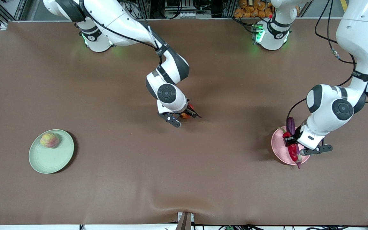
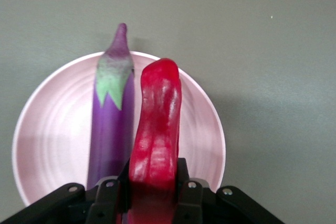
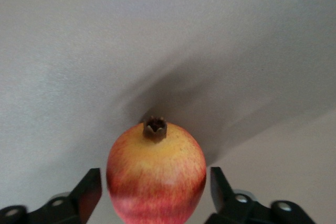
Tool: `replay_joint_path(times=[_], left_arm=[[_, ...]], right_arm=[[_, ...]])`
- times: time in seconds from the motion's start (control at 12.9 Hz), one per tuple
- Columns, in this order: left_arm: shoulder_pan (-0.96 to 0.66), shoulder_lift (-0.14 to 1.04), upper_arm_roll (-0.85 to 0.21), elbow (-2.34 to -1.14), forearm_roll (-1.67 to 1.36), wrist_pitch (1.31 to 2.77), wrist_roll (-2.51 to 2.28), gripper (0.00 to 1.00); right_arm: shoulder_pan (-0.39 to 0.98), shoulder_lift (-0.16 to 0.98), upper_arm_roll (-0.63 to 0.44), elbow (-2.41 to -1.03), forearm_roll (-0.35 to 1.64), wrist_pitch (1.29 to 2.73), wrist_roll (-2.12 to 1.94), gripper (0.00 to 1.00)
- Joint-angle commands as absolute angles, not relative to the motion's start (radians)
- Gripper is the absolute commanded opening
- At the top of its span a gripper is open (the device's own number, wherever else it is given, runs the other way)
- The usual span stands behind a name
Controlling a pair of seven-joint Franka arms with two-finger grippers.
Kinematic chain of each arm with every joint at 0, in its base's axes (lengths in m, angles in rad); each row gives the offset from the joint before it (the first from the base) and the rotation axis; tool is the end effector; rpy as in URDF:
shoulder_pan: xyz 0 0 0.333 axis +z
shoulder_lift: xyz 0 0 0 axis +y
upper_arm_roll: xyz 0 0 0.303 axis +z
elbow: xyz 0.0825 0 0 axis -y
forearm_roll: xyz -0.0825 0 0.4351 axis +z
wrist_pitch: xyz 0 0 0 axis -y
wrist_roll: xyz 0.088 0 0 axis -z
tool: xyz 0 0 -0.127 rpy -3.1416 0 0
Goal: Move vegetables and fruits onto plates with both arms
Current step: 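Lower the chili onto the pink plate while the right gripper grasps the pomegranate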
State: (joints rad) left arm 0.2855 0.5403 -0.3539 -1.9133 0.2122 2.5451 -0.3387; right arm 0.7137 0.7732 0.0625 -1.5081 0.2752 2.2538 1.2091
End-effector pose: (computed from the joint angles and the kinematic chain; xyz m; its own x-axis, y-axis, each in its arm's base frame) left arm 0.6699 -0.0442 0.1695 0.9798 0.1632 0.1157 0.1544 -0.9847 0.0814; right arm 0.5235 0.5234 0.1443 0.7866 -0.5645 -0.2503 -0.5908 -0.8059 -0.0391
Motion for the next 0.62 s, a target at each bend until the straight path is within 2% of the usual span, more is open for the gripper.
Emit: replay_joint_path(times=[0.0, 0.08, 0.16, 0.39, 0.54], left_arm=[[0.288, 0.558, -0.362, -1.894, 0.233, 2.554, -0.325, 0.17], [0.290, 0.560, -0.362, -1.894, 0.233, 2.554, -0.310, 0.62], [0.291, 0.561, -0.361, -1.893, 0.233, 2.554, -0.307, 1.00], [0.293, 0.546, -0.362, -1.869, 0.233, 2.553, -0.282, 1.00], [0.293, 0.497, -0.370, -1.845, 0.232, 2.493, -0.281, 1.00]], right_arm=[[0.721, 0.775, 0.052, -1.514, 0.261, 2.272, 1.230, 0.00], [0.710, 0.770, 0.046, -1.509, 0.259, 2.263, 1.226, 0.00], [0.704, 0.762, 0.038, -1.508, 0.253, 2.257, 1.215, 0.00], [0.634, 0.755, 0.029, -1.403, 0.221, 2.061, 1.181, 0.00], [0.569, 0.739, 0.029, -1.342, 0.219, 1.930, 1.100, 0.00]])
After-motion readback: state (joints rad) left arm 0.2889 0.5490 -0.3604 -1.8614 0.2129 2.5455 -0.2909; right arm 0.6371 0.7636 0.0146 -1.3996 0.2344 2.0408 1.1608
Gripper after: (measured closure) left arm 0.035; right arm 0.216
